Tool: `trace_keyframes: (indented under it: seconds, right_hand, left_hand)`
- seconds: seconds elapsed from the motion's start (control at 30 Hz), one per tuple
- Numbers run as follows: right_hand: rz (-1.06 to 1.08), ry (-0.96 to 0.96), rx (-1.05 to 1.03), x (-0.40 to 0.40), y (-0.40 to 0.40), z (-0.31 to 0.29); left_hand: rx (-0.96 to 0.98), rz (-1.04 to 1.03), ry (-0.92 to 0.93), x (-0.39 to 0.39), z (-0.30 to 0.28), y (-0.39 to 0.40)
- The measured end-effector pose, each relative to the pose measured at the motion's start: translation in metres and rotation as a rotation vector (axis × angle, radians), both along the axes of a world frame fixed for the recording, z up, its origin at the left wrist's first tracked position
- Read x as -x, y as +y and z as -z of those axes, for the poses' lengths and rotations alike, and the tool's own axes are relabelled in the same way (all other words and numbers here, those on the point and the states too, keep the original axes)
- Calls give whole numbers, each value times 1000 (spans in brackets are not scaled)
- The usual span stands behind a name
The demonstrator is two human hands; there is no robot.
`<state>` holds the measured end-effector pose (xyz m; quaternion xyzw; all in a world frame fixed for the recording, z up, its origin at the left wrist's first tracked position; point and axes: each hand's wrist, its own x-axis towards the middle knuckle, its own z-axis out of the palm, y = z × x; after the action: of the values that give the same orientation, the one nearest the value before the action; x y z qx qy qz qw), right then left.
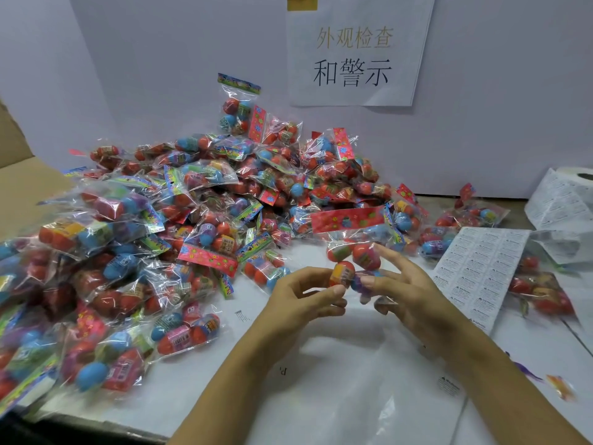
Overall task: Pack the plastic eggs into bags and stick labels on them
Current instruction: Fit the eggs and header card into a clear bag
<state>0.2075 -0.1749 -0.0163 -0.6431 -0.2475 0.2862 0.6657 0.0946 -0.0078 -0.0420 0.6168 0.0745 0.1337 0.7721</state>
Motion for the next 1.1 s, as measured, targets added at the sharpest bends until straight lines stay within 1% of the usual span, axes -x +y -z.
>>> trace_keyframes:
  seconds: [0.1, 0.17, 0.23, 0.4, 0.53, 0.6, 0.73, 0.9, 1.0, 1.1]
  right_hand:
    - [33, -2, 30, 2, 1, -1]
    - [34, -94, 128, 4, 1, 0]
    - [8, -194, 213, 6, 2, 4]
    - [-8, -231, 168, 4, 0, 7]
    - [-73, -188, 109, 1, -4, 3]
    - [-139, -184, 94, -1, -8, -1]
    - [-293, -146, 109, -5, -17, -8]
    - [-465, 10, 98, -16, -29, -13]
    - [-532, 126, 56, -20, -33, -15]
    - [-584, 185, 26, -19, -32, -15]
  left_hand:
    - [85, -52, -18, -1, -2, 1]
    - [113, -66, -28, 0, -4, 1]
    - [103, -58, -29, 1, -6, 0]
    - [91, -32, 15, 2, -7, -1]
    - [132, -21, -17, 3, -9, 2]
    - [161, 2, -29, 3, -10, 5]
    - [159, 50, -36, 6, -12, 11]
    - [147, 89, -45, 7, -11, 12]
    - [151, 91, -53, 7, -11, 12]
    - [167, 87, -51, 6, -8, 15]
